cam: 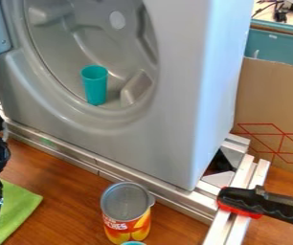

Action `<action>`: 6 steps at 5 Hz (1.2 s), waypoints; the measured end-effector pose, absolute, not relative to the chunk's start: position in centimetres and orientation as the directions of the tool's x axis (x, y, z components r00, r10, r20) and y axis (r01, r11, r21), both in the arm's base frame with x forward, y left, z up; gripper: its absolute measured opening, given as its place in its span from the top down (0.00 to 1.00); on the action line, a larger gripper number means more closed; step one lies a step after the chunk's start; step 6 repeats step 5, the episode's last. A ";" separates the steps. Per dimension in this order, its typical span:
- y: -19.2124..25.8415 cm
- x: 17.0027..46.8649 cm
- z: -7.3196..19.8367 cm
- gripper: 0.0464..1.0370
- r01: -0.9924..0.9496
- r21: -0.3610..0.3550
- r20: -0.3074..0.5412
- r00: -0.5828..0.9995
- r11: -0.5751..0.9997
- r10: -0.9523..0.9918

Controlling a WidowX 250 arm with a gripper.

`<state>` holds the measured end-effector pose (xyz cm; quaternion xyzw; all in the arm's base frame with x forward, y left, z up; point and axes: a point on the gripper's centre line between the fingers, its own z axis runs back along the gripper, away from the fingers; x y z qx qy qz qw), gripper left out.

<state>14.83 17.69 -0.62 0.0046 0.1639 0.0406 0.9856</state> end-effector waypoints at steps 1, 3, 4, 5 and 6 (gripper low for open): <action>17.3 15.6 0.6 0.04 -0.059 0.003 -0.255 0.965 0.998 0.058; 10.0 18.4 8.6 0.04 0.125 -0.096 0.003 0.992 0.988 -0.125; 5.7 17.1 8.2 0.04 0.181 -0.096 -0.040 0.982 0.979 -0.185; 4.1 16.1 8.0 0.04 0.205 -0.086 -0.069 0.975 0.975 -0.211; 4.1 16.1 8.0 0.04 0.205 -0.086 -0.069 0.975 0.975 -0.211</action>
